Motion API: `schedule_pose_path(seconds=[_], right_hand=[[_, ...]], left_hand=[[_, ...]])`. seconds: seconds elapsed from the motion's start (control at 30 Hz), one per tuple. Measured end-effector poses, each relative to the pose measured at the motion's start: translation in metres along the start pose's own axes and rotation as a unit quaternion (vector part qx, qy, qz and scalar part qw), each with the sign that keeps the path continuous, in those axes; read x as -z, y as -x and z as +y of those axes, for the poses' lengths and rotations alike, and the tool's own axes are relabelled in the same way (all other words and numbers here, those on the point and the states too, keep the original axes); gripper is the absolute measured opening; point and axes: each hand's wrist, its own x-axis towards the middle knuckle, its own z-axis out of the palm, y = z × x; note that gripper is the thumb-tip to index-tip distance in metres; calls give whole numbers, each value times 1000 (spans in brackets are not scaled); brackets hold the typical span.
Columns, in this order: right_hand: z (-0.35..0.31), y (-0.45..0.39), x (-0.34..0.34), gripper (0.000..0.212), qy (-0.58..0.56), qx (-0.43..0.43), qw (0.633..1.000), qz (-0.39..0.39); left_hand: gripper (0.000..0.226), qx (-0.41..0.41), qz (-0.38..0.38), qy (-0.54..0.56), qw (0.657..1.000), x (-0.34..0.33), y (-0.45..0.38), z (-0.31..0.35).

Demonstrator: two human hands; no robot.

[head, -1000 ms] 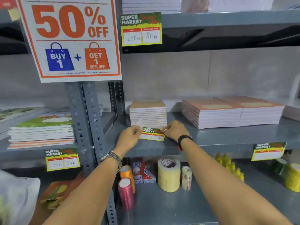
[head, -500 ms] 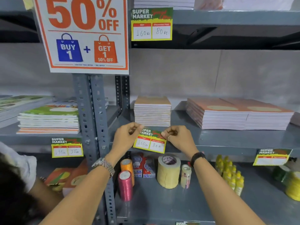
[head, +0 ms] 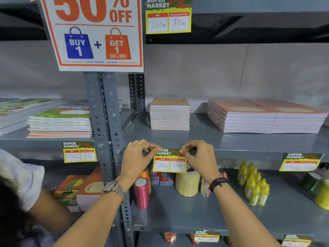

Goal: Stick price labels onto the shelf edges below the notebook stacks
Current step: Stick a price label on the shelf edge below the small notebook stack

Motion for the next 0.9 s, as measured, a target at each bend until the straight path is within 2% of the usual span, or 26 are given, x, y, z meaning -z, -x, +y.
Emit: schedule_pose_path(seconds=[0.2, 0.3, 0.4, 0.47, 0.53, 0.67, 0.8, 0.9], right_hand=[[1, 2, -8, 7, 34, 10, 999, 30], [2, 5, -11, 6, 30, 23, 998, 48], [0, 5, -18, 35, 21, 27, 999, 38], [-2, 3, -26, 55, 53, 28, 998, 17], [-4, 0, -34, 62, 92, 33, 995, 21], [-1, -1, -37, 55, 99, 34, 994, 43], [5, -5, -35, 43, 81, 38, 996, 13], [5, -5, -27, 45, 60, 47, 997, -13]], left_hand=[[20, -4, 5, -6, 1000, -1, -1, -2], [23, -9, 22, -51, 998, -3, -1, -3], [17, -19, 26, -57, 998, -7, 0, -3], [15, -41, 8, -41, 998, -11, 1, -5], [19, -55, -9, -25, 998, -16, 2, -7], [20, -48, -1, -26, 999, -20, 0, -9], [20, -55, 3, -24, 998, -20, -2, -13], [20, -47, 10, -11, 999, -22, 0, -12]])
